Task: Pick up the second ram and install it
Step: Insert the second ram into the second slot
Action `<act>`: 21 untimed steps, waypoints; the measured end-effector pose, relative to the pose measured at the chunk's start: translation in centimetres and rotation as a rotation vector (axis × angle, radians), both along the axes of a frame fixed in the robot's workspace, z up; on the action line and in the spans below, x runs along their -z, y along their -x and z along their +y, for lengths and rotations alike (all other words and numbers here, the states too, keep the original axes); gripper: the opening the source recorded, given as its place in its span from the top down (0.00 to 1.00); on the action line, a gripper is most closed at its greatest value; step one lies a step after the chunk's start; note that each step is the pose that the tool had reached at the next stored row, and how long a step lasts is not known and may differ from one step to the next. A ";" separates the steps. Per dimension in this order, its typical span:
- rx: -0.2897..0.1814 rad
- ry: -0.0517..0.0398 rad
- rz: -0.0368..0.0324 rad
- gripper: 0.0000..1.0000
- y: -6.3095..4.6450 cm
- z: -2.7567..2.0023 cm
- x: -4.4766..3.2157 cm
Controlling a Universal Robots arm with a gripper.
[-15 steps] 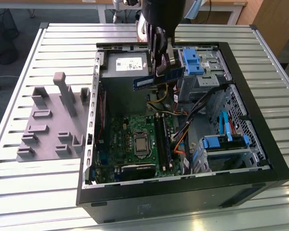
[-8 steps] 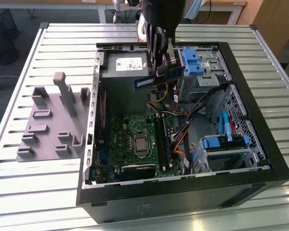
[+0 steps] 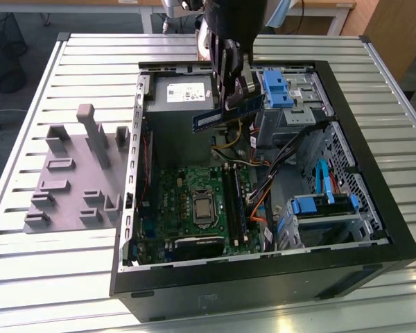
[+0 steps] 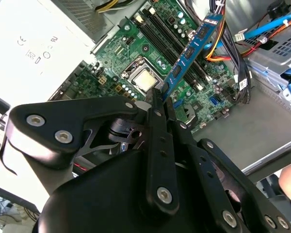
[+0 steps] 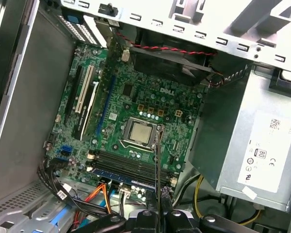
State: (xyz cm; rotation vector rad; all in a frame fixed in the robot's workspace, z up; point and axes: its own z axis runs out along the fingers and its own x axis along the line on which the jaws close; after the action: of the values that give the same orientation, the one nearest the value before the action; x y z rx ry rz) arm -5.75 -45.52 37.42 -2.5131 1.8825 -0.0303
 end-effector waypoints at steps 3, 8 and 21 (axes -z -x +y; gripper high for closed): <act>-0.015 0.0000 0.0001 0.86 0.0 0.00 0.00; -0.038 0.0000 0.0000 0.86 0.0 0.00 0.00; -0.100 0.0001 0.0000 0.86 0.0 0.00 0.00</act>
State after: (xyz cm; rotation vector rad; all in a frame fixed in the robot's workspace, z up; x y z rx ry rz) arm -5.75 -45.52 37.42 -2.6037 1.7534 -0.0301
